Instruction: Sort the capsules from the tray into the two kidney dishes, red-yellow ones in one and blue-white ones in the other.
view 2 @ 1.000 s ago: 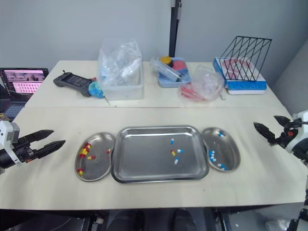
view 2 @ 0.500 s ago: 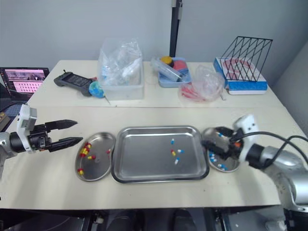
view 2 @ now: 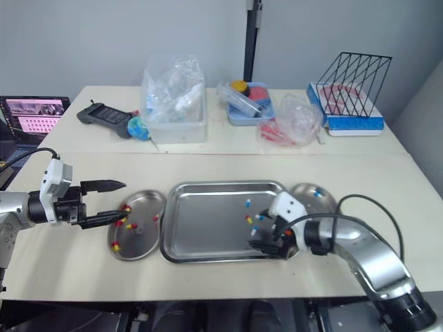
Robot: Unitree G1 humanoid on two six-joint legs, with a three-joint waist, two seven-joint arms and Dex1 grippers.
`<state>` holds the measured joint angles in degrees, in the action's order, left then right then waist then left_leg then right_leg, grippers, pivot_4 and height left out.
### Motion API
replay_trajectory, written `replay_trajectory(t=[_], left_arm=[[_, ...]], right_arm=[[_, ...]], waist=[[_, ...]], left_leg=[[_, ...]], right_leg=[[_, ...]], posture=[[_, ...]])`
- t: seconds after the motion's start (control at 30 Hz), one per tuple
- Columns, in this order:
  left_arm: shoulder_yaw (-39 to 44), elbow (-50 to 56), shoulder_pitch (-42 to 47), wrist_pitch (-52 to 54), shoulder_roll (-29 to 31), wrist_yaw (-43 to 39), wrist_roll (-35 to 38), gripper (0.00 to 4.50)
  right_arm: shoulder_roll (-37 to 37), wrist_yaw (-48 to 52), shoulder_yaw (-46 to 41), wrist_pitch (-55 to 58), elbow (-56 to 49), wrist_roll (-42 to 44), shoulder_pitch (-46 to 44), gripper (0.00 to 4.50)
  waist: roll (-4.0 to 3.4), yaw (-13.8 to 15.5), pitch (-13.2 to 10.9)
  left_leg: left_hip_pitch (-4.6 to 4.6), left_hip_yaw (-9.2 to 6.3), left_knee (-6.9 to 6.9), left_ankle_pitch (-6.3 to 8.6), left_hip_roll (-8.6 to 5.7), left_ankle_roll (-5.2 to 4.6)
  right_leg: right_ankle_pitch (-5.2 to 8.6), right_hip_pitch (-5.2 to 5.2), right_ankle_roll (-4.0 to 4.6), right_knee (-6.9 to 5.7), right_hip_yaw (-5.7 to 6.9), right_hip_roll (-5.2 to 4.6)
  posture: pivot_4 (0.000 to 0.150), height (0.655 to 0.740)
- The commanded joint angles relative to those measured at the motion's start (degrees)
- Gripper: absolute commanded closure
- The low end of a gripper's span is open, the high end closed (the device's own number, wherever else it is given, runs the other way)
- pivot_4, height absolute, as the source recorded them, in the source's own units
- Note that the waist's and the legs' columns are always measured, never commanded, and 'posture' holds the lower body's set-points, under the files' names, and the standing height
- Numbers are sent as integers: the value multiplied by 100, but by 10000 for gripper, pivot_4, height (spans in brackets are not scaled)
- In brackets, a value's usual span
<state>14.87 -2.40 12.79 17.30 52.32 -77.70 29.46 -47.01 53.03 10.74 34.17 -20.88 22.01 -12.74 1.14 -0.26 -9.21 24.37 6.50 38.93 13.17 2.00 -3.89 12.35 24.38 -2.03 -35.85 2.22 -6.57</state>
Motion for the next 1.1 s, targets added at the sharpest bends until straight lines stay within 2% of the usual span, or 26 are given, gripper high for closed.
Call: replay_trajectory(t=[0.03, 0.13, 0.23, 0.4, 0.57, 0.9, 0.97, 1.03, 1.1], left_arm=[[256, 253, -143, -68, 77, 97, 81, 394], [272, 310, -246, -84, 90, 140, 68, 0], [277, 318, -257, -68, 96, 170, 70, 0], [265, 282, -213, 0, 111, 260, 54, 0], [303, 444, -294, 65, 150, 288, 111, 0], [296, 464, -276, 170, 234, 301, 116, 0], [279, 428, -209, 204, 248, 314, 120, 0], [274, 414, -180, 219, 251, 310, 118, 0], [266, 390, -156, 213, 252, 289, 103, 0]], right_arm=[[-100, 380, 112, -442, 239, -260, -229, 0], [-169, 809, 205, -845, 660, -425, -474, 8156], [-221, 1227, 266, -1293, 1001, -597, -688, 18373], [-180, 1947, 511, -1842, 1598, -860, -1085, 18373], [64, 2061, 520, -2065, 2121, -988, -1329, 18373], [403, 2103, 610, -2338, 2478, -1252, -1374, 18373], [411, 2093, 622, -2301, 2404, -1269, -1332, 23797], [409, 2082, 631, -2296, 2372, -1293, -1305, 31780], [379, 2044, 646, -2300, 2342, -1364, -1275, 36988]], waist=[[0, 20, 0], [2, 22, -1], [2, 38, -1], [2, 29, -1], [2, 31, -1], [2, 26, -1], [2, 27, -1], [2, 28, -1], [2, 28, -1]], left_leg=[[0, 0, 0, 0, 0, 0], [0, 1, 1, 0, 1, 0], [-2, 1, 1, 0, 1, 1], [-2, 2, 1, -1, 0, 1], [-1, 2, 1, -1, 0, 2], [-3, 2, 1, -3, 0, 5], [-4, 2, 0, -3, 1, 5], [-3, 2, 1, -3, 1, 6], [-3, 2, 1, -3, 0, 6]], right_leg=[[0, -1, 0, 1, 1, 0], [0, 0, -1, 1, 1, 1], [0, -2, -1, 1, 3, 1], [0, -1, -1, 0, 4, 3], [0, -1, -1, 0, 4, 3], [-1, -2, 0, -3, 5, 3], [-1, -2, 0, -3, 5, 3], [-1, -2, 0, -3, 6, 3], [-1, -2, 0, -3, 6, 3]], posture=[[1500, 7400], [1500, 7400], [1500, 7400], [1500, 7400], [1500, 7400], [1500, 7400], [1500, 7400], [1500, 7400], [1500, 7400]])
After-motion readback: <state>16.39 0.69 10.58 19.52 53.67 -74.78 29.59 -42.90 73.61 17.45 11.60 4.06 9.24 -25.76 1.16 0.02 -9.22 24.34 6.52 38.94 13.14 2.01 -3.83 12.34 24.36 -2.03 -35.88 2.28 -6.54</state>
